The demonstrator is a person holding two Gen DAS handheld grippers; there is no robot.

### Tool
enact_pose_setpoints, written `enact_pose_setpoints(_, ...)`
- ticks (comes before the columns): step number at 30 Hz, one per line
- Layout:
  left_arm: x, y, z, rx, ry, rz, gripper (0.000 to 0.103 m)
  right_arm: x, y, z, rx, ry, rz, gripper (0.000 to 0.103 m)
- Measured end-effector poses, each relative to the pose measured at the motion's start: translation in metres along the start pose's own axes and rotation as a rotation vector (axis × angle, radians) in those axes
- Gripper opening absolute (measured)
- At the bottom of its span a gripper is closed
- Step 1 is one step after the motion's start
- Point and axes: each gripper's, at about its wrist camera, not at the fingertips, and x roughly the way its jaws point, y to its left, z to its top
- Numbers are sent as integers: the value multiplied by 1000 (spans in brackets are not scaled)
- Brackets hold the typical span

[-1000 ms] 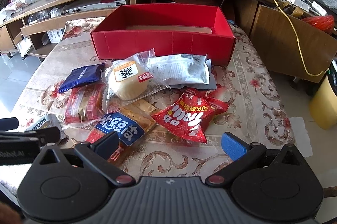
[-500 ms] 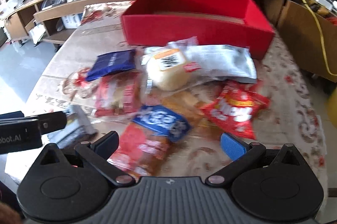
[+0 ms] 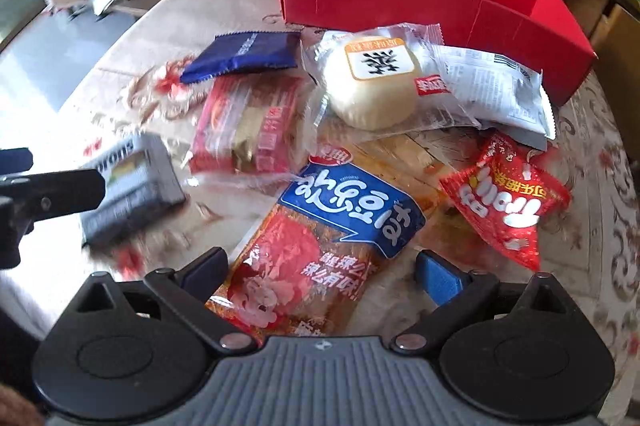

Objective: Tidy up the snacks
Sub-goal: 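Grasp the Kaprons wafer pack with the left tool while the right tool grasps the blue bean snack bag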

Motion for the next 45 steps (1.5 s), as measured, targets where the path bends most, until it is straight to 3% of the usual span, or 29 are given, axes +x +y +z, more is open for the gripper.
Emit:
enact_pose_setpoints(5,9,-23,-3,170,35,-27,103,-6,-33,-3,-4,68,8,98)
enact_pose_setpoints(10,24,-36,0,323,33,-18,103,-6,-40,-8,-22,79,17,103)
enact_pose_setpoints(13,36,-30,3,336,61,-15,102,-3,-33,-11,-41,65,6,103)
enact_pose_setpoints(17,49,-21,3,286,110,-76,102,-2,-32,-11,-16,37,3,103)
enact_pose_setpoints(20,48,-25,-1,336,98,-59,103,-4,-30,-17,19,-14,-16,103)
enact_pose_setpoints(27,50,-23,0,380,98,-77,103,-3,-32,-7,-17,41,3,103)
enact_pose_setpoints(32,51,-23,3,388,123,-85,102,-12,-33,-5,-55,13,12,75)
enact_pose_setpoints(34,48,-24,4,373,115,-85,93,-13,-33,-4,-67,8,18,68)
enact_pose_setpoints(38,45,-26,3,369,108,-89,85,-17,-37,-4,-62,10,37,61)
enact_pose_setpoints(42,39,-25,6,332,111,-95,66,-21,-37,-7,-70,8,47,58)
enact_pose_setpoints(45,39,-27,8,298,116,-96,65,-25,-40,-7,-54,0,62,56)
